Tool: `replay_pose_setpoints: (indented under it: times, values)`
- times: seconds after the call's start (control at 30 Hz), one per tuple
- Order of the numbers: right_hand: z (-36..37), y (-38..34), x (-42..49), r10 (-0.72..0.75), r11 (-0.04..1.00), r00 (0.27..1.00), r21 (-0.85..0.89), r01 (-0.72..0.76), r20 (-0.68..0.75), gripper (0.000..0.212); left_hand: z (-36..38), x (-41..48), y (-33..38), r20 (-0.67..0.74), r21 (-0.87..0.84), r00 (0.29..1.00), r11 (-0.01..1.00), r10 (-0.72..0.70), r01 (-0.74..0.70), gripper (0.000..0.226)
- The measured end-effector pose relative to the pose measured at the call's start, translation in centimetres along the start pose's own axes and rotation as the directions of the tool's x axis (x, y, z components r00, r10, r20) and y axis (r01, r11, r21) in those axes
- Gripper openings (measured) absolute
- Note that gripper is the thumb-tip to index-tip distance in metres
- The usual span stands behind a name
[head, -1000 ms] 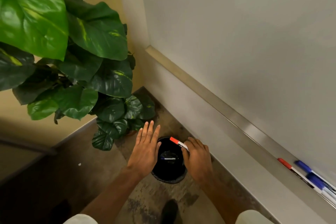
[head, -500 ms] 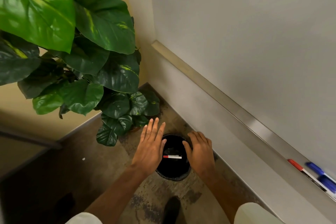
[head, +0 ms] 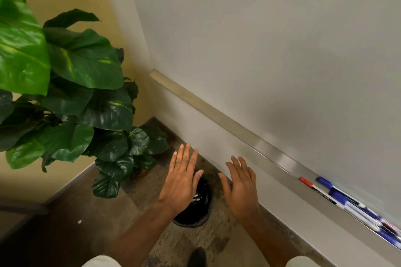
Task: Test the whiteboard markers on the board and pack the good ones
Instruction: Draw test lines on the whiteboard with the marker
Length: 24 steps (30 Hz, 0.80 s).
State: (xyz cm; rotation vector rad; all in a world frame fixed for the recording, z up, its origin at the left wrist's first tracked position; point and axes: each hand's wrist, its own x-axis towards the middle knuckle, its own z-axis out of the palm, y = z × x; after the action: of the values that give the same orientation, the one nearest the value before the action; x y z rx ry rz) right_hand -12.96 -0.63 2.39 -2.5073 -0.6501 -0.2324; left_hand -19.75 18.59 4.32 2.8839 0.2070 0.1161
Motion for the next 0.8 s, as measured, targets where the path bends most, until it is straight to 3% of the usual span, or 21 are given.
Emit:
replay_pose_setpoints:
  times: [0.43, 0.8]
  values:
    - [-8.9, 8.4, -2.7, 0.156, 0.979, 0.976, -0.109, -0.173, -0.149, 0.051, 0.4, 4.0, 13.0, 0.029, 0.002, 0.974, 0.974, 0.225, -0.225, 0.066]
    - [-13.9, 16.2, -6.3, 0.279, 0.935, 0.933, -0.159, -0.318, -0.227, 0.054, 3.0, 6.4, 22.6, 0.138, -0.024, 0.93, 0.94, 0.339, -0.34, 0.075]
